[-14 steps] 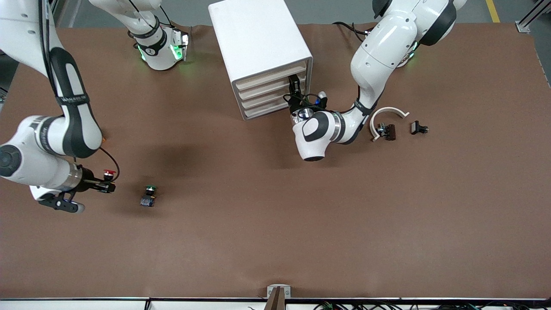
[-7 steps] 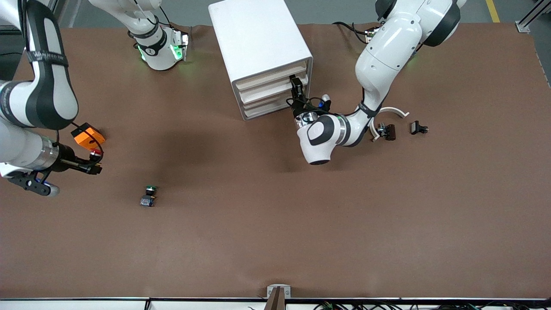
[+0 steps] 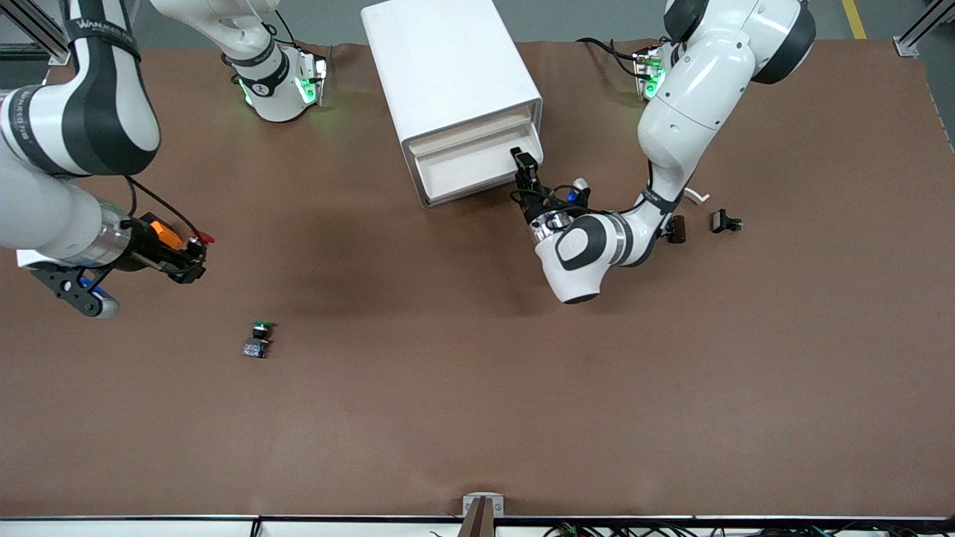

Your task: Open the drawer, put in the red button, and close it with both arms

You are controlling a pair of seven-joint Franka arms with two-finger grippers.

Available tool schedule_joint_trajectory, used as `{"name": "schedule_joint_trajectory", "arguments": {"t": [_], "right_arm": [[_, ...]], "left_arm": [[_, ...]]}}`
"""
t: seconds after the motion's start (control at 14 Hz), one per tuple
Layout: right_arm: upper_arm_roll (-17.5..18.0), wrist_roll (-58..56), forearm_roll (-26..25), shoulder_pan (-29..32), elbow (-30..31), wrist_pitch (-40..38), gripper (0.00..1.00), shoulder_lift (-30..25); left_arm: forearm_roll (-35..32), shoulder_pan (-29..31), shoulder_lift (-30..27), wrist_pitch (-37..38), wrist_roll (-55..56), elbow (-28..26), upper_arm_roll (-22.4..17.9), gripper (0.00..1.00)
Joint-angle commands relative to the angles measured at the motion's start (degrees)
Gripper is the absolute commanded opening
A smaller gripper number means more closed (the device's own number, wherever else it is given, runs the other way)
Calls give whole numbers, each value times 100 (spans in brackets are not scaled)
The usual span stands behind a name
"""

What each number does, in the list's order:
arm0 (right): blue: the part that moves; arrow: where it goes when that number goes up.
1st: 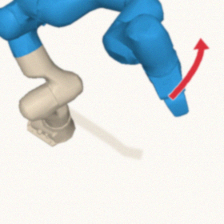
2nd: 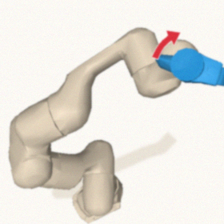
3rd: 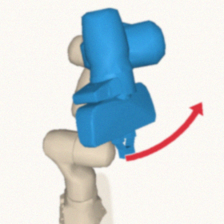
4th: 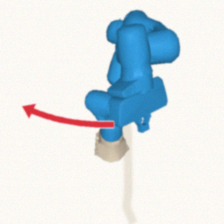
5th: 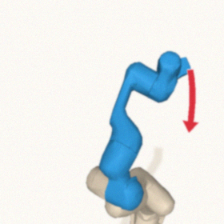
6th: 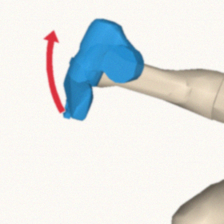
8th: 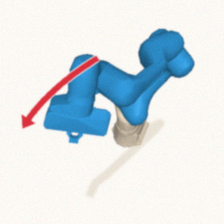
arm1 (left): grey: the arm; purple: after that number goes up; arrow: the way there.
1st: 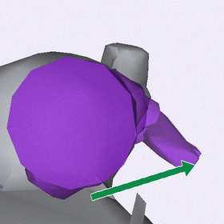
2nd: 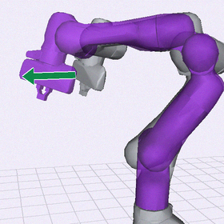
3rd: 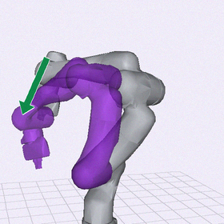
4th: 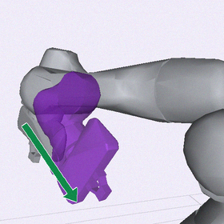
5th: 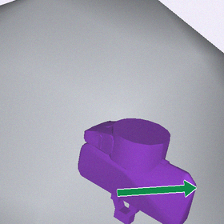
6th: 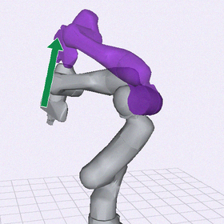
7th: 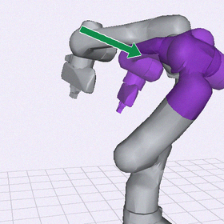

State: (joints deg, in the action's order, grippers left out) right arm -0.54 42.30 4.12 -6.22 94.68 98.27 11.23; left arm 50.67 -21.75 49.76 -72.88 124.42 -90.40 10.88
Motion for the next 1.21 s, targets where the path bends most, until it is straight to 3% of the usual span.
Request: {"name": "schedule_joint_trajectory", "arguments": {"t": [0.0, 0.21, 0.36, 0.64, 0.78, 0.85, 0.93, 1.0, 1.14], "right_arm": [[-16, 1136, 177, -562, -231, -212, 0, 20], [-34, 2201, 142, -1440, -293, -116, 0, 37], [-42, 2335, 106, -1951, -345, -10, 0, 72], [-42, 3274, 124, -2541, -381, 315, 0, 116], [-42, 3704, 107, -2874, -363, 455, 0, 186], [-42, 3950, 89, -3068, -372, 587, 0, 291], [-51, 4118, 89, -3200, -363, 719, 0, 362], [-51, 4337, 89, -3341, -363, 877, 0, 458], [-51, 4733, 28, -3648, -345, 1149, 0, 651]], "left_arm": [[286, 232, -46, -103, -59, 206, -7, 7], [295, 390, -46, -112, -85, 268, -7, 8], [303, 487, -46, -112, -85, 268, -7, 9], [303, 540, -37, -147, -94, 268, -7, 16], [286, 540, -37, -156, -138, 260, -16, 30], [277, 540, -37, -156, -164, 260, -7, 46], [260, 540, -37, -156, -164, 260, -16, 68], [242, 540, -37, -156, -164, 260, -16, 100], [233, 540, -46, -156, -173, 268, -16, 100]]}}
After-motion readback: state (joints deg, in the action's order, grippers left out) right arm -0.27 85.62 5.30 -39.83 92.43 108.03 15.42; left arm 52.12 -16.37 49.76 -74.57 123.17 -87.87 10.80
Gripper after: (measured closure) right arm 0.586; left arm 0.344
